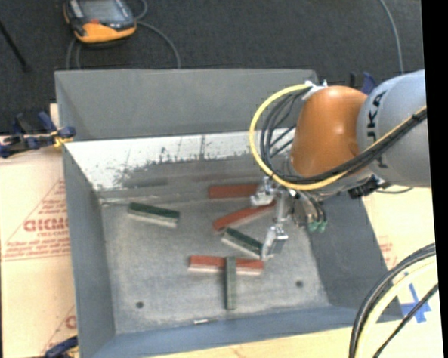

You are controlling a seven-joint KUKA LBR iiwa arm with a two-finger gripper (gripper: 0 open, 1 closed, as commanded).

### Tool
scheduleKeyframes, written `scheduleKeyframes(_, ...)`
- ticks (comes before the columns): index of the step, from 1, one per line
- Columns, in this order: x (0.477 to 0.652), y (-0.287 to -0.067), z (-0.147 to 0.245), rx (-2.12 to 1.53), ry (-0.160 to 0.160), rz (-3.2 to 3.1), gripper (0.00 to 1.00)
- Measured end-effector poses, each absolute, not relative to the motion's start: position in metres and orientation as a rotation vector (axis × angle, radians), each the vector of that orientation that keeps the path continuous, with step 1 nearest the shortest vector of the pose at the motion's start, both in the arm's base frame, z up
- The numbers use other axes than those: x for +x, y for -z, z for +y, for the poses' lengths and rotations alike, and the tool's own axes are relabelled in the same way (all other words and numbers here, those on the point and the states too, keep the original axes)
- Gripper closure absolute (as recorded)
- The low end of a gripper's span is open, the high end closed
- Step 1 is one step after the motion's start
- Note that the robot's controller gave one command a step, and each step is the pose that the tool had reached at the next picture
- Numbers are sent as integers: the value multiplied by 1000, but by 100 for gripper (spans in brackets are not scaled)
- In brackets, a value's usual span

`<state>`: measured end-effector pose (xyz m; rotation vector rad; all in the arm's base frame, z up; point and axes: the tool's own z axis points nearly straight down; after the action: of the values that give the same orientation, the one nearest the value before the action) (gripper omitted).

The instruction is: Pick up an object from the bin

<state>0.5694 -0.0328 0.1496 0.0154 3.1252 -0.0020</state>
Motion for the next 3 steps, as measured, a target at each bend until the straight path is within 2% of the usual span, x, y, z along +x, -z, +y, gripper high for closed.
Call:
scheduleKeyframes(1,566,-113,-40,-16,1,3144,0)
scheduleKeyframes(2,553,-78,-31,-148,2,3123,100)
scheduleKeyframes(3,553,-78,-31,-149,3,3123,100)
